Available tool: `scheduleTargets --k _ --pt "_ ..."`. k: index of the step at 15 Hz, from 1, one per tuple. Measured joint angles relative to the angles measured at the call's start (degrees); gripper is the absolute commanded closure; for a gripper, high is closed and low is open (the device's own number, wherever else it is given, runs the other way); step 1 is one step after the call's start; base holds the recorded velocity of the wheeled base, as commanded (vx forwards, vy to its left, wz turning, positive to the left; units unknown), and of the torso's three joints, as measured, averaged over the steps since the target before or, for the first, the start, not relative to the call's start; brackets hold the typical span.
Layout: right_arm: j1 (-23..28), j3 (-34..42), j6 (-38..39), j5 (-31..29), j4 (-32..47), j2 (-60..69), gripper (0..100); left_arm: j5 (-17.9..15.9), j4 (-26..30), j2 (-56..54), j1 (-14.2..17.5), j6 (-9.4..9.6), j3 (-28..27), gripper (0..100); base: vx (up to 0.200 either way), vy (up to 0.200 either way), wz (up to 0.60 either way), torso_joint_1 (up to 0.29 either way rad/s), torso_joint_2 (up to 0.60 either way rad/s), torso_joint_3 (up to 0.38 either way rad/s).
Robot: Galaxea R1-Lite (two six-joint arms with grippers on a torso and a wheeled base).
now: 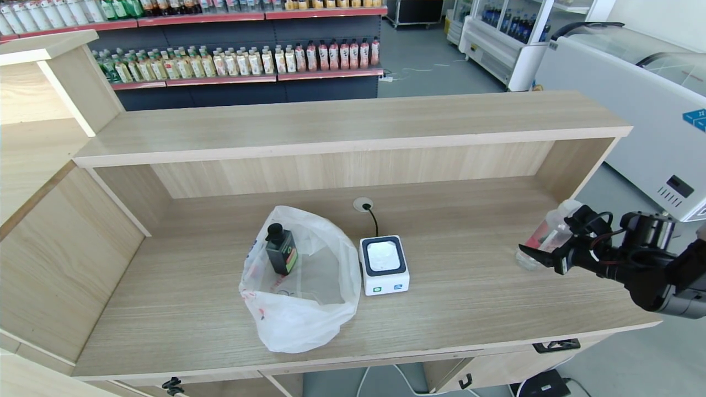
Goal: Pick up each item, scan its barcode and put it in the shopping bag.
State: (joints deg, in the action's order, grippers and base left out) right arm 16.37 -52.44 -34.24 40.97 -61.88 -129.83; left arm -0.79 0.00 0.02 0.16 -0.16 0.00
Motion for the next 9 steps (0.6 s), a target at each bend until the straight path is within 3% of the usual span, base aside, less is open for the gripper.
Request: scheduleTargets --k 9 --pt "-0.1 -1.9 1.8 0.0 -0.3 -1.0 100 0.0 0.0 0.0 0.0 0.00 0.0 0 0.000 0.000 0.00 0.000 0.00 0.000"
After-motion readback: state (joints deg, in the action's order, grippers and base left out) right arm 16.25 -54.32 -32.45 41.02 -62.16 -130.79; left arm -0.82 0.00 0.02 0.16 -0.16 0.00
